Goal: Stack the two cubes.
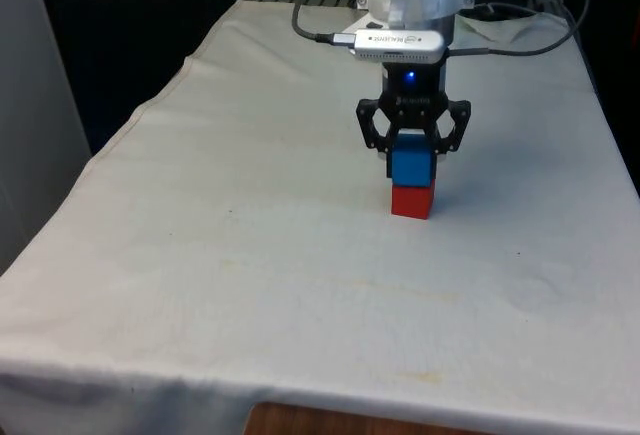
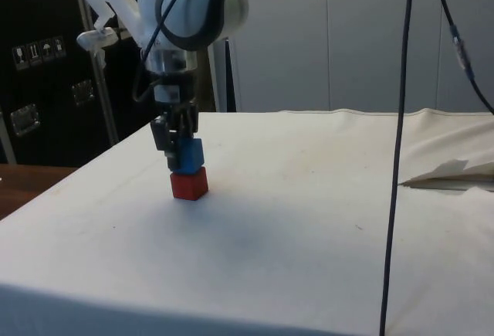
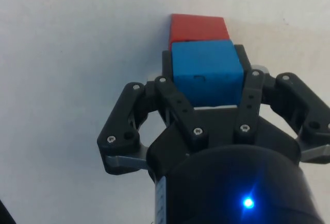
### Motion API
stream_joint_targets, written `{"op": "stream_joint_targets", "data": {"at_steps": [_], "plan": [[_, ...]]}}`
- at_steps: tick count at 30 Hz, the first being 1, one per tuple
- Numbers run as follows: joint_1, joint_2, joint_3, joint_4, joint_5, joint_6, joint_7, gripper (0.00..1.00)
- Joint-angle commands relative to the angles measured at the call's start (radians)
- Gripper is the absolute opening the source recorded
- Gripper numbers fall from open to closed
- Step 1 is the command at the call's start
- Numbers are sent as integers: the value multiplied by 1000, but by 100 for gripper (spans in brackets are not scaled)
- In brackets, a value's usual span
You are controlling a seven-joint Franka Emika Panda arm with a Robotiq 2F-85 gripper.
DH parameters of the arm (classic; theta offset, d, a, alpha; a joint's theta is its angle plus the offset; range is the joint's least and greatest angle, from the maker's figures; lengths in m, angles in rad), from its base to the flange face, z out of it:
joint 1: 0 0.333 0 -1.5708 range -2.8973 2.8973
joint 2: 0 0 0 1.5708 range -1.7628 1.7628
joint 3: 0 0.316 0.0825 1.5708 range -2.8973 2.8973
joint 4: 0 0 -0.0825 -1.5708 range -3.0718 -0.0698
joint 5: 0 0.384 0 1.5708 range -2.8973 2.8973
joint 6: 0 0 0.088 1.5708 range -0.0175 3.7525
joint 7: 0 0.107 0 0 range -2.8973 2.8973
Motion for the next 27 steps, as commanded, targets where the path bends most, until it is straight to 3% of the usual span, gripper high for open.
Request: {"op": "stream_joint_targets", "data": {"at_steps": [1, 5, 7, 8, 9, 11, 13, 16, 18, 21, 27], "plan": [[0, 0, 0, -1, 0, 2, 0, 0], [-9, -3, 5, -7, 8, 12, -11, 0], [-12, -3, 5, -7, 10, 13, -14, 8], [-6, 0, -2, -2, 1, 4, -4, 17], [-12, -3, 5, -7, 11, 13, -15, 17], [-13, -4, 6, -8, 12, 14, -16, 36], [-14, -4, 6, -8, 13, 14, -17, 70], [-15, -4, 6, -8, 13, 14, -18, 97], [-9, 0, -2, -3, 2, 4, -8, 100], [-16, -4, 7, -8, 13, 14, -18, 100], [-12, -21, 2, -7, 7, -8, -13, 100]]}}
